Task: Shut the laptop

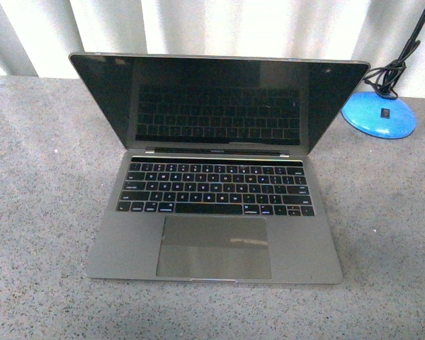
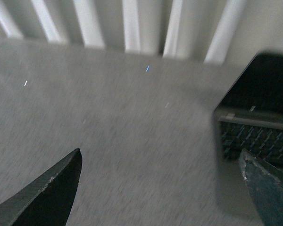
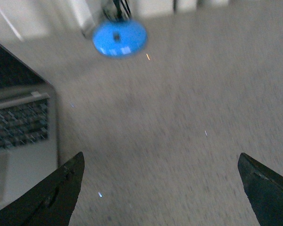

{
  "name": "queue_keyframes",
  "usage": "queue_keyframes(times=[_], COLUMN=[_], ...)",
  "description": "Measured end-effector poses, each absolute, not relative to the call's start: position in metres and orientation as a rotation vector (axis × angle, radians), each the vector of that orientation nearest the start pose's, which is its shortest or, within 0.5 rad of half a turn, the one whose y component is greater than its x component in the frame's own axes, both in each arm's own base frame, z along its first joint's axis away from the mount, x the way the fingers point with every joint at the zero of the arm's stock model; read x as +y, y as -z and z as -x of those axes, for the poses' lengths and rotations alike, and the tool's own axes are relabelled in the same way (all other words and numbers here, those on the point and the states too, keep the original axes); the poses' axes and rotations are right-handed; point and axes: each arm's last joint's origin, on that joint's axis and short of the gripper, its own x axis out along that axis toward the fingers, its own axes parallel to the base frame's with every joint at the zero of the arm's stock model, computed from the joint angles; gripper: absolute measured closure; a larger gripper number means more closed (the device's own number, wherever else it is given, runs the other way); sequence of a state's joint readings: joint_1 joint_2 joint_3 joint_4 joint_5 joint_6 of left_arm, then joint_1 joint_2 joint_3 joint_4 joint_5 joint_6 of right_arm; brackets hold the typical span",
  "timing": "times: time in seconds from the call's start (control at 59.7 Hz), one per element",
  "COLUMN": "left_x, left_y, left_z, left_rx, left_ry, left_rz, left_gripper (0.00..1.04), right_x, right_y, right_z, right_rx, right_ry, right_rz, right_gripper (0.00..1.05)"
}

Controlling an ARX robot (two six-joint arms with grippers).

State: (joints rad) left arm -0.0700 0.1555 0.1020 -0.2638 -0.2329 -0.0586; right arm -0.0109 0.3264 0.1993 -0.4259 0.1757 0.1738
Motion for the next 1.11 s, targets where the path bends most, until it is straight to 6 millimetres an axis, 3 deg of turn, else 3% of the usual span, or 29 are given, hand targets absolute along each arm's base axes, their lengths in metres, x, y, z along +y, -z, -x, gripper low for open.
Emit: queue_keyframes(times=[0.117,0.302,0.436,0.553,0.72,0.854,1.022,1.106], left_x=[0.004,0.015,0.021,0.028,0.028,0.023,0.02,0.016], left_y=[-0.172,-0.197,-0.219,-0.233,-0.23,-0.232,-0.226,-0.22], left_z=[-0.099,-0.118,-0.147,-0.184,-0.235,-0.28,-0.326,-0.34], left_rx=[0.309,0.271,0.21,0.197,0.213,0.18,0.186,0.198], left_ry=[-0.098,-0.032,0.104,0.161,0.235,0.27,0.256,0.251], left_rz=[0.057,0.074,-0.028,-0.106,-0.167,-0.195,-0.22,-0.23], left_gripper=[0.07,0.07,0.07,0.07,0.07,0.07,0.07,0.07], right_x=[-0.019,-0.047,-0.059,-0.062,-0.046,-0.019,0.006,0.017], right_y=[-0.166,-0.177,-0.185,-0.194,-0.212,-0.225,-0.235,-0.236], right_z=[-0.114,-0.146,-0.183,-0.218,-0.275,-0.325,-0.361,-0.375], right_rx=[0.649,0.685,0.731,0.745,0.697,0.624,0.575,0.553], right_ry=[0.163,0.16,0.116,0.082,-0.052,-0.183,-0.241,-0.245], right_rz=[-0.186,-0.049,0.108,0.246,0.436,0.598,0.644,0.656], right_gripper=[0.1,0.1,0.1,0.1,0.1,0.1,0.1,0.1])
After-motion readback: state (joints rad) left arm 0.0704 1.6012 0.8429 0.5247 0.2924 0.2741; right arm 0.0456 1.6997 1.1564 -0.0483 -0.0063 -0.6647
